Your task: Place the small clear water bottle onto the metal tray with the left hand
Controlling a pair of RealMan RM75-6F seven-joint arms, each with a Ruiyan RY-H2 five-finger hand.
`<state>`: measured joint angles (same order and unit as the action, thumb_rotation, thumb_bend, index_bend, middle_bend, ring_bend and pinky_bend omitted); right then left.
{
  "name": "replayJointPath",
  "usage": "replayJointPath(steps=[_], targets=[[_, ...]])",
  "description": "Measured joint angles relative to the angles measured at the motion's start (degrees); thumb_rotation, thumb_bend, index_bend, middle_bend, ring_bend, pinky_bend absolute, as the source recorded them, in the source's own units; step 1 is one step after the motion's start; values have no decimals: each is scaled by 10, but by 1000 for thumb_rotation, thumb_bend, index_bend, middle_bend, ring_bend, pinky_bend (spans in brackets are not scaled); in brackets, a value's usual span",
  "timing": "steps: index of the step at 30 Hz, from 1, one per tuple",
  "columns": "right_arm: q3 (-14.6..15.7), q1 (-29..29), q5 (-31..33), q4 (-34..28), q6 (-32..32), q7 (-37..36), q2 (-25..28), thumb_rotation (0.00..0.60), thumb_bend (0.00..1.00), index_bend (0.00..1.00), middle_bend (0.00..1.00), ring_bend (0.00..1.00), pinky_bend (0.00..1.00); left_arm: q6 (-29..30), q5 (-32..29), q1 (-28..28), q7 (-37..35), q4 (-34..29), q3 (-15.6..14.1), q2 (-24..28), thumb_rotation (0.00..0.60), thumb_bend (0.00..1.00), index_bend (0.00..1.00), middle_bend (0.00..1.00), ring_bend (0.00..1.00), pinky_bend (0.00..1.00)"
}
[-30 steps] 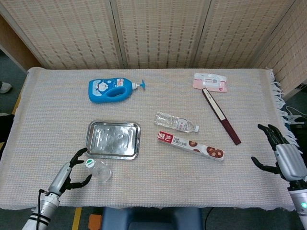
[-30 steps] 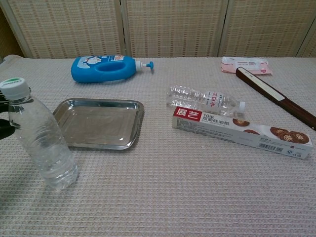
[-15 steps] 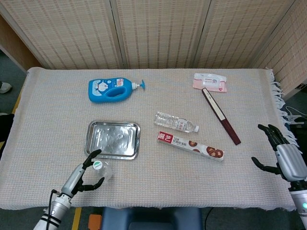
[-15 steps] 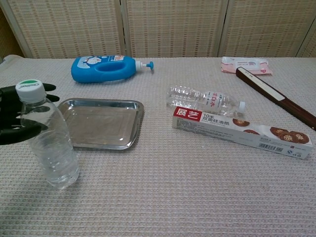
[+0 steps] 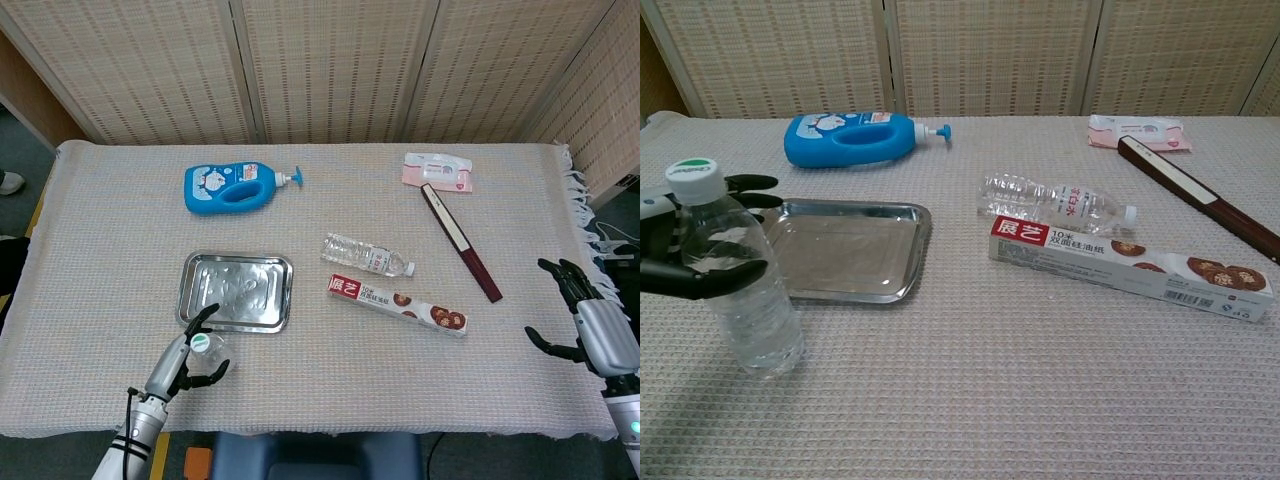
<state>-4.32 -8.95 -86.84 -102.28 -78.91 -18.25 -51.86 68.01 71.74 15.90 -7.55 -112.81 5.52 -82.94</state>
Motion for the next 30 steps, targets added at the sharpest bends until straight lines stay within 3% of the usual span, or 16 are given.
replayJointPath(steps=[3, 7, 10, 17, 22, 30], targets=[[0, -1, 1, -1, 3, 2, 0, 600, 188, 81, 109, 0, 214, 24, -1, -2, 16, 18, 5, -23, 600, 373, 21, 69, 47, 166], [1, -3, 3, -1, 8, 3, 0, 600, 188, 81, 109, 0, 214, 56, 0, -9, 25, 37, 13, -50, 600, 387, 242, 356, 236, 300], [1, -4, 4, -2, 9, 3, 0, 600, 189, 81, 109, 0, 214, 70, 2, -13, 30, 44, 17, -57, 600, 394, 348, 469, 328, 398], [0, -4, 7, -2, 8, 2, 1, 600, 188, 81, 109, 0, 214, 87, 17, -8, 70, 53, 35, -46, 600, 394, 407, 536, 388, 454], [-1, -4, 10, -2, 9, 3, 1, 600, 188, 81, 109, 0, 214, 85, 28, 18, 131, 74, 67, -14, 600, 393, 416, 550, 402, 473], [1, -7, 13, -4, 17, 15, -1, 600, 188, 81, 109, 0, 214, 80, 45, 78, 241, 203, 119, 9, 600, 395, 471, 598, 442, 526]])
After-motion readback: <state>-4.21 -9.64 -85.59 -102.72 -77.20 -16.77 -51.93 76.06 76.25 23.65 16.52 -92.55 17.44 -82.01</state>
